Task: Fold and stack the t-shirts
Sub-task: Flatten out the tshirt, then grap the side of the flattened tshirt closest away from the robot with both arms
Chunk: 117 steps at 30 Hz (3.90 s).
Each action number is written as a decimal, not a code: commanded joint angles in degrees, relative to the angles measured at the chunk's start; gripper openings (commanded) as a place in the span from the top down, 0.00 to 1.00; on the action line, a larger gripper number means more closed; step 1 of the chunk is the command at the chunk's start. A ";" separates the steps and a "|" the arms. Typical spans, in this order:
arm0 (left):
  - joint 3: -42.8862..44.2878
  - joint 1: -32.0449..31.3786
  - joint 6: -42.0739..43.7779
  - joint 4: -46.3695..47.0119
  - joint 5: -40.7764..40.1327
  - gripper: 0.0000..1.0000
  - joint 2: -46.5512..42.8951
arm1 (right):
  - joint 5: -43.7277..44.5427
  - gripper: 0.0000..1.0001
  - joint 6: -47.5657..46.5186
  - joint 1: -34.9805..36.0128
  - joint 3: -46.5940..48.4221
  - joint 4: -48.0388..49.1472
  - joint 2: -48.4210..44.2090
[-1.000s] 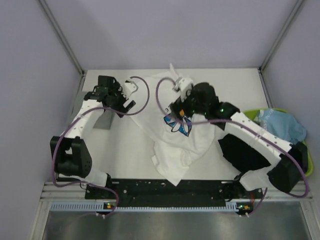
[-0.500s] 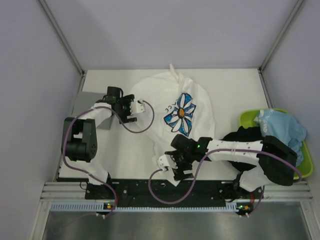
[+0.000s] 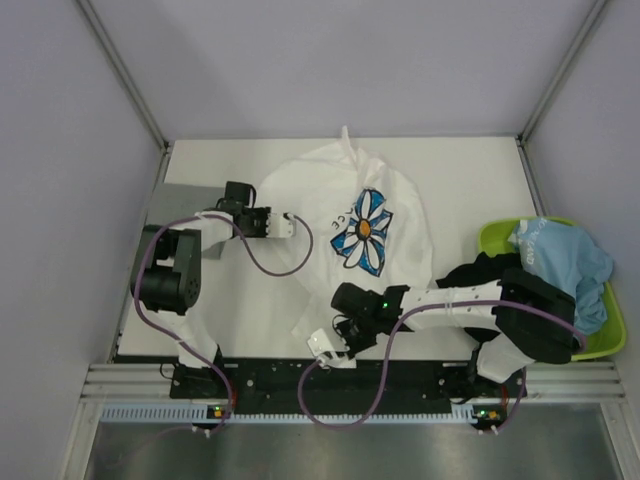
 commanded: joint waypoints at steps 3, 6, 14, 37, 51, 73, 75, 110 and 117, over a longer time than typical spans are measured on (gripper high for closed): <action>1.90 0.27 -13.93 1.19 -5.52 1.00 -3.52 | 12.81 1.00 3.00 -3.18 1.16 -1.14 -7.97; 3.31 0.45 -18.69 -3.46 -5.88 1.00 -8.86 | 18.88 1.00 7.48 -6.86 5.47 -1.23 -13.50; 11.91 0.45 -30.91 -15.24 -7.98 1.00 -27.15 | 34.88 1.00 9.52 -12.41 14.43 6.49 -32.21; 56.41 0.36 -37.07 -56.49 -3.58 1.00 -46.69 | 32.60 1.00 9.35 -12.50 50.30 7.91 -39.37; 47.10 0.36 -37.34 -37.59 -2.38 1.00 -26.04 | 12.42 1.00 18.04 -47.28 49.17 11.86 -15.39; 63.08 -5.96 -28.47 5.73 -32.05 1.00 30.65 | 17.48 1.00 22.00 -61.89 65.14 45.35 39.99; 63.78 -6.14 -25.75 10.31 -34.87 1.00 33.20 | 20.73 1.00 23.57 -62.25 68.22 46.41 42.80; -1.24 7.92 -2.36 -29.60 3.00 0.14 -16.00 | -0.70 0.28 -1.57 -22.36 3.74 -14.07 -16.33; -7.41 7.92 -6.39 -16.85 -0.51 0.17 -14.25 | 8.34 0.25 0.81 -17.95 -4.89 -10.72 -15.02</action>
